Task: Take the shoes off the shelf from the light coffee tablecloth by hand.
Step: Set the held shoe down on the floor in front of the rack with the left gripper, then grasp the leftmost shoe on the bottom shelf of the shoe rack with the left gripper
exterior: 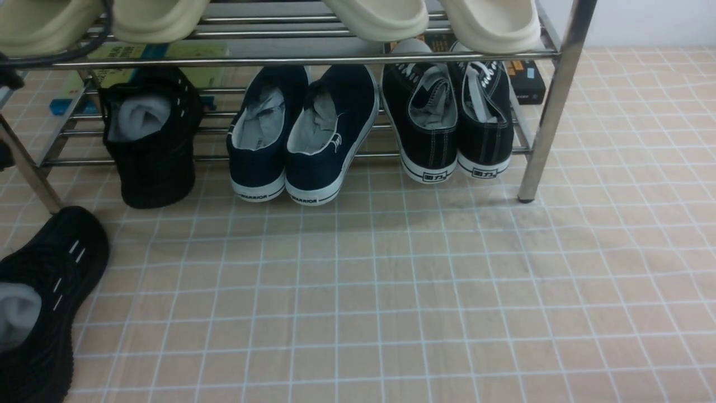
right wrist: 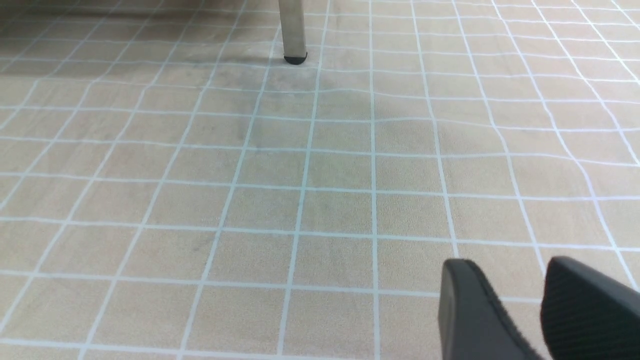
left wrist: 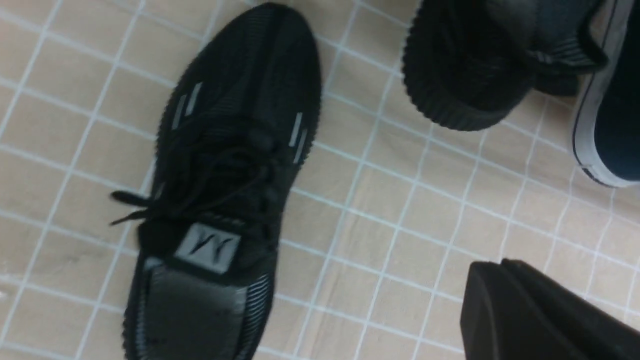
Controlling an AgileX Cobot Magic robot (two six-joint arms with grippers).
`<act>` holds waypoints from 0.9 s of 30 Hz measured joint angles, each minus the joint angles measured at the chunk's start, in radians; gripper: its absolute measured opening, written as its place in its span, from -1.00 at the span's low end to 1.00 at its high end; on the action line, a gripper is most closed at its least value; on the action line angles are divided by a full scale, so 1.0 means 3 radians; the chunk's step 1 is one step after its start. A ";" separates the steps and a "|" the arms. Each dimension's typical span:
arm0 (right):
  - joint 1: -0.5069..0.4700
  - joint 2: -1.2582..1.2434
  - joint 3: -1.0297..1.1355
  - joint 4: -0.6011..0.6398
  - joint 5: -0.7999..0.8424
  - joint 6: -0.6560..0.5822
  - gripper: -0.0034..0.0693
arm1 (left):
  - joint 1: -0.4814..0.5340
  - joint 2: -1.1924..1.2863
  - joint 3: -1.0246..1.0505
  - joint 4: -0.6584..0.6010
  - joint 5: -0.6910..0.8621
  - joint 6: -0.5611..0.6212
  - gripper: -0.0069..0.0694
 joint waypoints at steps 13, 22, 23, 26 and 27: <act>0.0000 0.0000 0.0000 0.0000 0.0000 0.0000 -0.25 | -0.0397 0.1161 -0.0644 0.0500 -0.0739 -0.0665 0.09; 0.0000 0.0000 0.0000 0.0000 0.0000 0.0000 -0.25 | -0.0397 0.1615 -0.0689 0.0509 -0.1135 -0.0674 0.28; 0.0000 0.0000 0.0000 0.0000 0.0000 0.0000 -0.25 | -0.0397 0.1651 -0.0689 0.0509 -0.1147 -0.0674 0.26; 0.0000 0.0000 0.0000 0.0000 0.0000 0.0000 -0.25 | -0.0400 0.1714 -0.0689 0.0509 -0.1162 -0.0674 0.13; 0.0000 0.0000 0.0000 0.0000 0.0000 0.0000 -0.25 | -0.0403 0.1721 -0.0689 0.0509 -0.1164 -0.0674 -0.03</act>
